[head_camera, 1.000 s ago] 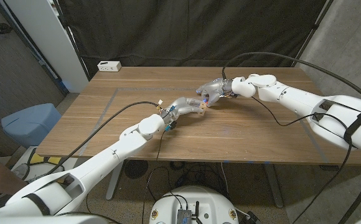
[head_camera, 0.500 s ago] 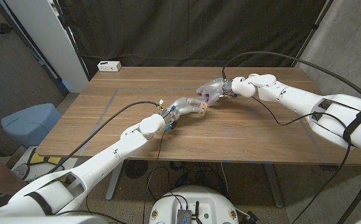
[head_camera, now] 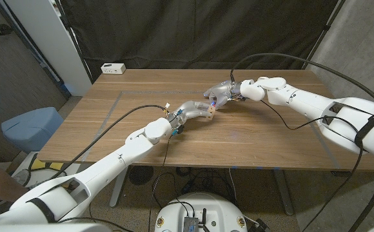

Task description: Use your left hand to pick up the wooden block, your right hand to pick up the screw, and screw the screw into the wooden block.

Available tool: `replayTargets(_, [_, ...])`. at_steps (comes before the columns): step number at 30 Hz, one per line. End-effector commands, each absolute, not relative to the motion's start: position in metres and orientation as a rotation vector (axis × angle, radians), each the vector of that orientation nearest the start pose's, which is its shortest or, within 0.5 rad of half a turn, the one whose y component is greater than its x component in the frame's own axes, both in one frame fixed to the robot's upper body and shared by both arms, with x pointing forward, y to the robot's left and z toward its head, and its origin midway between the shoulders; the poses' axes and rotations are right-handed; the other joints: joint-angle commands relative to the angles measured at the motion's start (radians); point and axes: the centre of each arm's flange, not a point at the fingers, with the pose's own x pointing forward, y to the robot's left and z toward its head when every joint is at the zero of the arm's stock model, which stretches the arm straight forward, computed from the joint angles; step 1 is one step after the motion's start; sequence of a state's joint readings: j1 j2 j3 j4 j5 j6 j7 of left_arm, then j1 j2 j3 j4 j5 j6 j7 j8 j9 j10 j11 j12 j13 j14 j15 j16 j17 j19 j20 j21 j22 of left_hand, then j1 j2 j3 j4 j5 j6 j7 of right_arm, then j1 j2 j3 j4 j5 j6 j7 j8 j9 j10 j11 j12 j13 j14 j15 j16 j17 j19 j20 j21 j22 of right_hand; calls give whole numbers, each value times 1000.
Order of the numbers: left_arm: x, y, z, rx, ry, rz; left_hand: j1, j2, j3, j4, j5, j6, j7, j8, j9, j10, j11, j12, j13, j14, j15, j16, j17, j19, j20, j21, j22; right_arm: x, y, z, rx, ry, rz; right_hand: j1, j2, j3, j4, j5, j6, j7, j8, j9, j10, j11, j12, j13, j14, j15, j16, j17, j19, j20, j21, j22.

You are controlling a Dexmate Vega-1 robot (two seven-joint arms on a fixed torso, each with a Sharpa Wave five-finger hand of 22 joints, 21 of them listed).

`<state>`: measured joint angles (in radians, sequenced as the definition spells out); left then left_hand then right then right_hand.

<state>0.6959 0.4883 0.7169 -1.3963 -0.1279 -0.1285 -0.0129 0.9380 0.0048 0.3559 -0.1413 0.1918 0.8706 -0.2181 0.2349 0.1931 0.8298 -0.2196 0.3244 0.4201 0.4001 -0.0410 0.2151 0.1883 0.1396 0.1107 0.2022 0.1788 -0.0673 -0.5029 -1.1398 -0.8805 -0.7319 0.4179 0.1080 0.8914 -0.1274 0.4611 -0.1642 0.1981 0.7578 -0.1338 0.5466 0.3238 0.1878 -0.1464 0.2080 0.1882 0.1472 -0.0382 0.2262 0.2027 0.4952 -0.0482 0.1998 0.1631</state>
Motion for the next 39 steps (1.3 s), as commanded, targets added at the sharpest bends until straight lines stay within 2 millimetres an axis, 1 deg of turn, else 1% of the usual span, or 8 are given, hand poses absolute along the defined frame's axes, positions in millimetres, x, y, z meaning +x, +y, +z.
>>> replayTargets(1, [645,114,-44,618,-572,-464,2,7,-1,5,8,29,10,6,3,6,1,-3,4,9,-77,-2,3,-1,-1,4,6,715,-157,67,-1962,-658,415,11,-3,7,0,-5,14,2,13,7,13,4,9,2,15,-82,8,2,17,-99,3,1])
replayTargets(9, [646,114,-45,616,-571,-463,0,9,-2,5,8,32,10,7,3,6,1,-5,4,10,-77,-2,3,0,-3,4,6,714,-158,66,-1941,-660,408,14,-3,8,0,-6,32,11,27,12,26,6,9,1,28,-86,9,2,29,-101,2,0])
replayTargets(21, [646,115,-46,614,-572,-462,-1,10,-4,4,9,33,10,6,4,8,1,-7,6,11,-78,-2,2,0,-3,4,6,709,-160,70,-1900,-672,391,21,-2,11,0,-6,46,20,41,18,36,5,6,1,37,-90,8,3,38,-103,-1,0])
replayTargets(39, [646,115,-45,613,-580,-469,-4,12,-7,3,9,33,12,3,4,10,1,-11,8,11,-77,-3,2,0,-3,4,6,698,-166,75,-1801,-685,346,24,0,13,3,-7,62,23,59,26,56,6,5,1,47,-91,5,5,48,-103,-5,1])
